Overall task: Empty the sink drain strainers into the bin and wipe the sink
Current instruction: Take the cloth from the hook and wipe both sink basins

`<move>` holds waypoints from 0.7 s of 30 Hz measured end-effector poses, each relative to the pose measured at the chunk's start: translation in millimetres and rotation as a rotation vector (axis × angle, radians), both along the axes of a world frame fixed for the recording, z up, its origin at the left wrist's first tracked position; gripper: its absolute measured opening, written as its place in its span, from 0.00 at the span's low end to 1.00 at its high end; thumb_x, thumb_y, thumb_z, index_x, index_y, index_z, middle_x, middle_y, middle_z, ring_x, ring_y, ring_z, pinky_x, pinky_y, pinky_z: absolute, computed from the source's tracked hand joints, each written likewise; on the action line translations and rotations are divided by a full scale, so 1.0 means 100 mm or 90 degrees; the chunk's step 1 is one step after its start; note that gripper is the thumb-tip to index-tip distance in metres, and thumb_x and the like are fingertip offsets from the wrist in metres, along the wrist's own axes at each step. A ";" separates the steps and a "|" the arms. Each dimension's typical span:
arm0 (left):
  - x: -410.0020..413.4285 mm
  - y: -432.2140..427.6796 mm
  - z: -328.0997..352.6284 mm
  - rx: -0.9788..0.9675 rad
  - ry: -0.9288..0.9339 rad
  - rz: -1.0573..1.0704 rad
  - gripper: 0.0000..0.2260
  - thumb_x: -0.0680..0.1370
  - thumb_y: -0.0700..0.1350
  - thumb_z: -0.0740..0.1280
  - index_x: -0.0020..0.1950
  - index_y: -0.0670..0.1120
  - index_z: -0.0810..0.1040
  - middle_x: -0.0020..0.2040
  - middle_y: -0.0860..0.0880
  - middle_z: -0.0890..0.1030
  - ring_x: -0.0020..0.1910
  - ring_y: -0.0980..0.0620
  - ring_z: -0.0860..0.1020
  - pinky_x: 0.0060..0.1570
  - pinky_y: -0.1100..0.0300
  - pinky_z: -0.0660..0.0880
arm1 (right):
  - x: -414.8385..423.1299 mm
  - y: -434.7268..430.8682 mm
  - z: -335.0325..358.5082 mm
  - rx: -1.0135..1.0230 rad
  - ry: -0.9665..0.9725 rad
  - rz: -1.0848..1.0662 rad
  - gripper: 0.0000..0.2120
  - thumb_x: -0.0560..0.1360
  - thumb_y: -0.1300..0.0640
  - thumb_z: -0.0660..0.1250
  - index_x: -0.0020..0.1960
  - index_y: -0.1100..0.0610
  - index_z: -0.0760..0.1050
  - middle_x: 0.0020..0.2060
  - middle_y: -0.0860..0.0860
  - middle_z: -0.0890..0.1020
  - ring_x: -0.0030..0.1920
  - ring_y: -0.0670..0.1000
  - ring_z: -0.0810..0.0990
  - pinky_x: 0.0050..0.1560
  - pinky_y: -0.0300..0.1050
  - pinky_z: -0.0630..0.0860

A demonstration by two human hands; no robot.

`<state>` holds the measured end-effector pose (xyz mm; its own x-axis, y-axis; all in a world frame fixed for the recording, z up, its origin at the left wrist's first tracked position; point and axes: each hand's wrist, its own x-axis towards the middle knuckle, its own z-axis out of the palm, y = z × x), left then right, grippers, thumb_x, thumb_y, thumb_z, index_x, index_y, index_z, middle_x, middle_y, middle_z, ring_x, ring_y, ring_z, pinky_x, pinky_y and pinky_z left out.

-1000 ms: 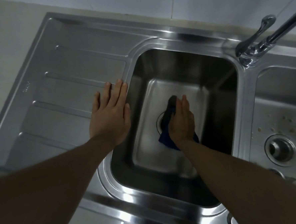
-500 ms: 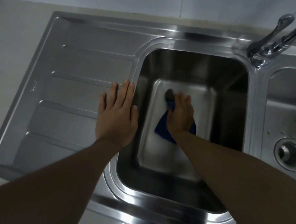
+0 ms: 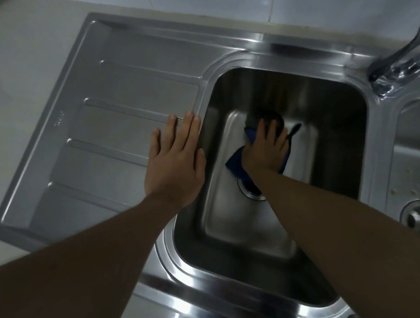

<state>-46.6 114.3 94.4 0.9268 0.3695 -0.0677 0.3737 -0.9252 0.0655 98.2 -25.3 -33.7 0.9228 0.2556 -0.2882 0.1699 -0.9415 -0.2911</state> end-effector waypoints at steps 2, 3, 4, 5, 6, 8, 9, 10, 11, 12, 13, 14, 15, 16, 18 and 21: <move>0.00 0.00 0.00 0.003 0.001 0.000 0.27 0.84 0.55 0.47 0.82 0.50 0.48 0.83 0.51 0.50 0.82 0.47 0.46 0.78 0.41 0.51 | -0.09 0.06 0.02 0.023 -0.030 0.104 0.33 0.79 0.47 0.61 0.81 0.50 0.53 0.80 0.54 0.54 0.79 0.62 0.49 0.77 0.60 0.49; 0.00 0.00 0.00 0.003 0.001 0.000 0.27 0.84 0.54 0.47 0.82 0.50 0.48 0.83 0.51 0.50 0.82 0.47 0.46 0.78 0.40 0.51 | -0.13 0.04 0.03 0.041 -0.058 0.252 0.33 0.79 0.48 0.62 0.80 0.51 0.55 0.80 0.54 0.57 0.79 0.62 0.52 0.76 0.61 0.52; 0.00 -0.01 0.01 0.003 0.001 -0.001 0.27 0.84 0.54 0.48 0.82 0.50 0.48 0.83 0.51 0.50 0.82 0.47 0.47 0.78 0.40 0.52 | -0.14 -0.02 0.03 0.058 -0.075 0.399 0.32 0.79 0.49 0.62 0.80 0.52 0.58 0.79 0.54 0.59 0.78 0.61 0.55 0.76 0.60 0.54; 0.00 -0.01 0.01 0.003 0.000 -0.001 0.27 0.84 0.54 0.48 0.82 0.50 0.49 0.83 0.51 0.51 0.82 0.46 0.47 0.77 0.40 0.52 | -0.09 -0.09 0.03 0.066 -0.084 0.501 0.31 0.79 0.49 0.63 0.79 0.52 0.59 0.78 0.54 0.61 0.78 0.61 0.56 0.76 0.59 0.55; 0.00 0.00 0.01 0.003 0.001 -0.001 0.27 0.84 0.53 0.48 0.82 0.50 0.48 0.83 0.51 0.51 0.82 0.46 0.47 0.77 0.40 0.52 | -0.02 -0.15 0.03 0.058 -0.085 0.544 0.30 0.79 0.50 0.63 0.79 0.52 0.60 0.78 0.54 0.62 0.78 0.61 0.56 0.76 0.58 0.55; -0.01 0.00 0.02 0.000 0.003 -0.003 0.27 0.84 0.54 0.47 0.83 0.50 0.48 0.83 0.51 0.50 0.82 0.47 0.46 0.78 0.40 0.52 | 0.11 -0.23 0.03 0.004 -0.085 0.510 0.31 0.79 0.50 0.62 0.80 0.50 0.58 0.79 0.52 0.60 0.78 0.61 0.55 0.75 0.58 0.55; -0.01 0.00 0.02 -0.001 0.002 -0.004 0.27 0.84 0.54 0.46 0.83 0.50 0.47 0.83 0.51 0.49 0.82 0.47 0.45 0.78 0.41 0.51 | 0.16 -0.26 0.04 -0.029 -0.080 0.458 0.32 0.79 0.51 0.63 0.80 0.49 0.57 0.79 0.52 0.59 0.77 0.61 0.55 0.73 0.58 0.57; -0.01 0.00 0.02 -0.001 0.002 -0.005 0.27 0.84 0.54 0.46 0.83 0.50 0.47 0.83 0.51 0.49 0.82 0.47 0.45 0.78 0.41 0.51 | 0.21 -0.29 0.08 -0.059 -0.079 0.400 0.33 0.78 0.52 0.64 0.80 0.49 0.56 0.79 0.52 0.58 0.77 0.62 0.56 0.72 0.59 0.59; -0.01 0.00 0.02 0.001 0.001 -0.005 0.27 0.84 0.54 0.46 0.83 0.50 0.48 0.83 0.51 0.49 0.82 0.47 0.46 0.78 0.41 0.51 | 0.27 -0.32 0.12 -0.089 -0.079 0.353 0.35 0.76 0.53 0.66 0.80 0.50 0.55 0.79 0.52 0.58 0.76 0.63 0.56 0.70 0.59 0.60; -0.01 0.00 0.02 0.005 0.000 -0.005 0.27 0.84 0.53 0.46 0.83 0.50 0.48 0.83 0.51 0.50 0.82 0.46 0.46 0.78 0.41 0.52 | 0.34 -0.36 0.15 -0.125 -0.078 0.331 0.38 0.75 0.54 0.68 0.80 0.51 0.54 0.79 0.53 0.58 0.75 0.64 0.56 0.70 0.60 0.60; -0.01 0.00 0.02 0.008 -0.003 -0.003 0.27 0.84 0.53 0.46 0.83 0.49 0.48 0.83 0.51 0.51 0.82 0.46 0.47 0.78 0.41 0.52 | 0.42 -0.43 0.18 -0.167 -0.080 0.332 0.40 0.74 0.55 0.69 0.80 0.51 0.53 0.78 0.54 0.57 0.75 0.64 0.56 0.70 0.60 0.61; -0.01 -0.01 0.02 0.008 -0.006 -0.002 0.27 0.84 0.53 0.47 0.83 0.49 0.49 0.83 0.51 0.51 0.82 0.46 0.48 0.78 0.41 0.52 | 0.48 -0.52 0.21 -0.215 -0.083 0.346 0.42 0.74 0.54 0.70 0.80 0.52 0.51 0.78 0.55 0.56 0.74 0.64 0.56 0.69 0.61 0.61; -0.01 -0.01 0.02 0.007 -0.008 -0.003 0.27 0.84 0.52 0.47 0.83 0.49 0.49 0.83 0.51 0.51 0.82 0.45 0.48 0.78 0.41 0.52 | 0.53 -0.60 0.24 -0.262 -0.086 0.353 0.42 0.74 0.53 0.70 0.81 0.52 0.50 0.79 0.55 0.55 0.75 0.64 0.56 0.69 0.61 0.62; 0.00 -0.01 0.02 0.007 -0.007 -0.003 0.27 0.84 0.53 0.47 0.83 0.49 0.49 0.83 0.51 0.51 0.82 0.45 0.48 0.78 0.41 0.52 | 0.54 -0.68 0.24 -0.298 -0.088 0.345 0.41 0.76 0.53 0.68 0.81 0.52 0.48 0.79 0.55 0.53 0.75 0.63 0.56 0.69 0.61 0.62; 0.00 -0.01 0.01 0.009 0.001 -0.001 0.27 0.84 0.53 0.46 0.83 0.49 0.49 0.83 0.51 0.51 0.82 0.46 0.48 0.78 0.41 0.52 | 0.46 -0.76 0.26 -0.330 -0.073 0.311 0.38 0.79 0.52 0.64 0.81 0.53 0.45 0.80 0.55 0.51 0.76 0.63 0.55 0.69 0.62 0.62; -0.01 -0.01 0.02 0.015 0.001 0.000 0.27 0.84 0.53 0.46 0.83 0.49 0.48 0.83 0.50 0.51 0.82 0.45 0.48 0.78 0.41 0.52 | 0.34 -0.72 0.31 -0.338 -0.012 0.300 0.37 0.81 0.53 0.60 0.81 0.55 0.40 0.81 0.56 0.46 0.78 0.63 0.52 0.72 0.63 0.58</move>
<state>-47.8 112.9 96.5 0.9268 0.3706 -0.0609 0.3734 -0.9267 0.0429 132.4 -97.0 -2.4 0.7545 0.4581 -0.4699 0.5946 -0.7802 0.1942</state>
